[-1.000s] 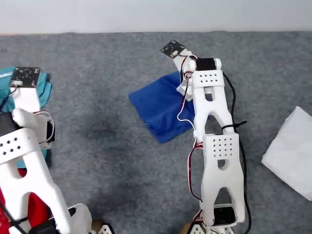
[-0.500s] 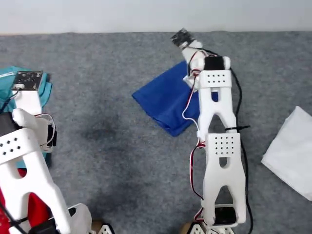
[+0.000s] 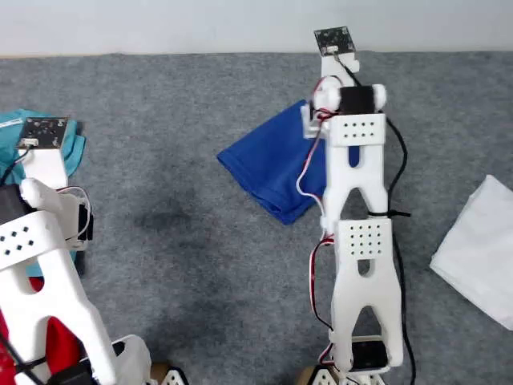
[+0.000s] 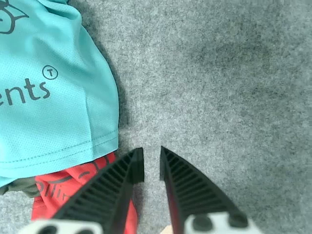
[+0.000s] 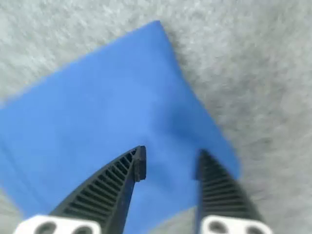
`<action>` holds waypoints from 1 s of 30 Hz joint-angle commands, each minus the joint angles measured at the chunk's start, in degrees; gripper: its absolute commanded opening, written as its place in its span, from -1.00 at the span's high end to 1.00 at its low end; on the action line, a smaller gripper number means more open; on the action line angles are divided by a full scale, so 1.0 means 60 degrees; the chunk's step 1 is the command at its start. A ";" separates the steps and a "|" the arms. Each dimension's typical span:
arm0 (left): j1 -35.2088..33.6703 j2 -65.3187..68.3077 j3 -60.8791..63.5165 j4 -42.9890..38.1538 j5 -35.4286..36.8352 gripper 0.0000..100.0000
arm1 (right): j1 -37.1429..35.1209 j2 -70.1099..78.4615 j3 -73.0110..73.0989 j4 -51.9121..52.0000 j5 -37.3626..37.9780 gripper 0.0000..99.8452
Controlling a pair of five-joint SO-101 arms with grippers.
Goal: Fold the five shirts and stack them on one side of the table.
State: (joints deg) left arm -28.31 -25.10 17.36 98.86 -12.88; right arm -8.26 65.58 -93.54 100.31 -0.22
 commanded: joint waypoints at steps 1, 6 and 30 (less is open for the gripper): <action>-0.0029 -0.0337 -0.0315 0.0249 0.0176 0.85 | -0.0300 -0.1179 -0.0410 0.0403 -0.1172 1.00; -0.0029 -0.0337 -0.0315 0.0249 0.0176 0.85 | -0.0623 -0.1473 -0.0396 0.0432 -0.1626 0.98; -0.0044 -0.0337 -0.0315 0.0249 0.0440 0.85 | -0.1663 -0.4769 0.7956 0.0198 -0.2784 0.98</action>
State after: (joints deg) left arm -28.31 -25.10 17.36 98.86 -10.86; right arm -17.41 36.66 -45.71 100.48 -15.96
